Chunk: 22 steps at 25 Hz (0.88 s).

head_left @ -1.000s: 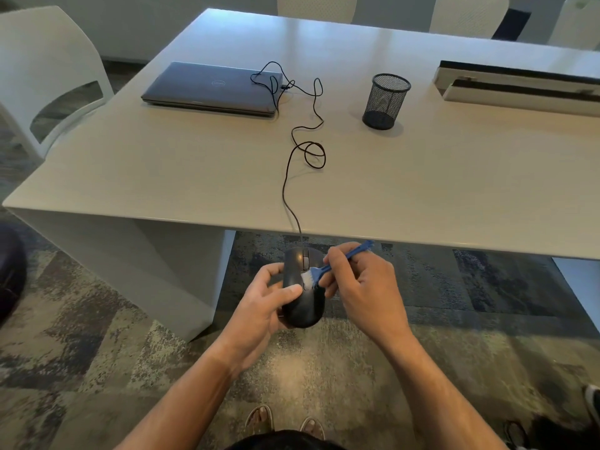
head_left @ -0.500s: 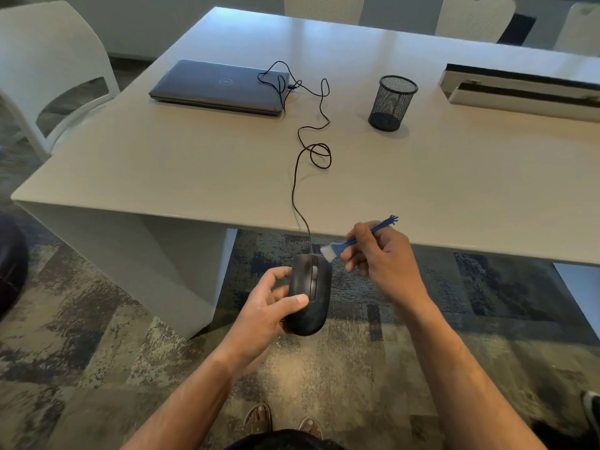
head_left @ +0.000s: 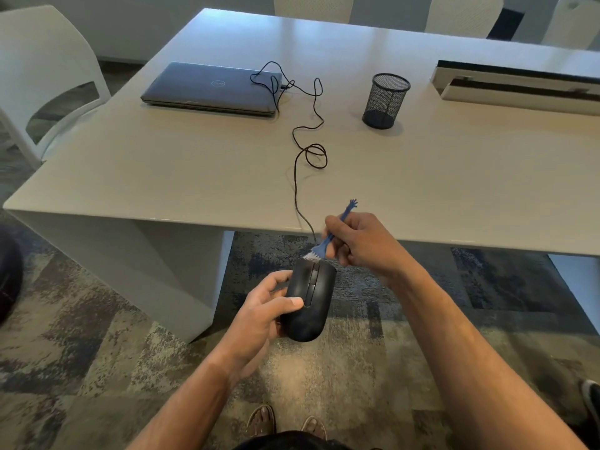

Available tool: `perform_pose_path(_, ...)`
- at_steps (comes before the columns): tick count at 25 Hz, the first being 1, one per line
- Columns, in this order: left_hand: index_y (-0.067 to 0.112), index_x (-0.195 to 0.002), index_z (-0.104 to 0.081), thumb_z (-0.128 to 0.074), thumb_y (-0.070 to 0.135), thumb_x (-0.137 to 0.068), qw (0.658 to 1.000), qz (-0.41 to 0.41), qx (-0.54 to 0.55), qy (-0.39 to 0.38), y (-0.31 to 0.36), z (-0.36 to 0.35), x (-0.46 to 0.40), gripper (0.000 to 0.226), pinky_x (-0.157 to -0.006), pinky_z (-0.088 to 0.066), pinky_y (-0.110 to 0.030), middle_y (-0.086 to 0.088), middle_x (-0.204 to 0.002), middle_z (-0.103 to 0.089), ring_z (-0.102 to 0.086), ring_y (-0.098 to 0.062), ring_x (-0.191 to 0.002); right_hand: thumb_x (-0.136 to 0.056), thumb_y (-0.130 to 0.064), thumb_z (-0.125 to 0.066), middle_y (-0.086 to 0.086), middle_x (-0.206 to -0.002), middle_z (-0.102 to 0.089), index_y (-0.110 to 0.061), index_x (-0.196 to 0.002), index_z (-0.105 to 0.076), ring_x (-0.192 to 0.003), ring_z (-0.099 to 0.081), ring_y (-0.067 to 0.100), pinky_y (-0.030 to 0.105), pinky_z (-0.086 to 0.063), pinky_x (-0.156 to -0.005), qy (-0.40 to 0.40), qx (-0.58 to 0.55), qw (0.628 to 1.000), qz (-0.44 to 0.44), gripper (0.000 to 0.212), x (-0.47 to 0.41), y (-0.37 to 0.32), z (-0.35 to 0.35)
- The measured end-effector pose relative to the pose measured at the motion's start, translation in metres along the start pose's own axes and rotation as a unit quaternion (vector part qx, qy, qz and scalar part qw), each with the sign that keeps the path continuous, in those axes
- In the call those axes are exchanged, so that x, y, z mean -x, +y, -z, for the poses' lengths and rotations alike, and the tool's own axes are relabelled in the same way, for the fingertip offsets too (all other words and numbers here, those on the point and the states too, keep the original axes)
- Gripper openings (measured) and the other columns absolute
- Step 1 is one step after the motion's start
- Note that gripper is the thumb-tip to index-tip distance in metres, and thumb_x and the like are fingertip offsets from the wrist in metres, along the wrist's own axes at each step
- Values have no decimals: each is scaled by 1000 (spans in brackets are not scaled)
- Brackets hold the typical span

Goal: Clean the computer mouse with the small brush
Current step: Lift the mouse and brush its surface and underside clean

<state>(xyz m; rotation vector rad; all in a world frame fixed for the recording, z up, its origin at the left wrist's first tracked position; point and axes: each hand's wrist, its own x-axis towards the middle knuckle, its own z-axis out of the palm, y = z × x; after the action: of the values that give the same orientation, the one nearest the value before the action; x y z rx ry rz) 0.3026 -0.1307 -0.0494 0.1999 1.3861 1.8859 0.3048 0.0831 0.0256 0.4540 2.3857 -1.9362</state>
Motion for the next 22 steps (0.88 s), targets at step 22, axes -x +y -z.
perform_pose_path(22, 10, -126, -57, -65, 17, -84, 988, 2, 149, 38, 14, 5, -9, 43, -87, -54, -66, -27, -126, -65, -65, -48, -110, -108, -18, -45, 12, -70, -72, -4, -86, -63, -51, -62, 16, 22, -44, -45, 138, -192, 971, 28, 31, 43, 46, -29)
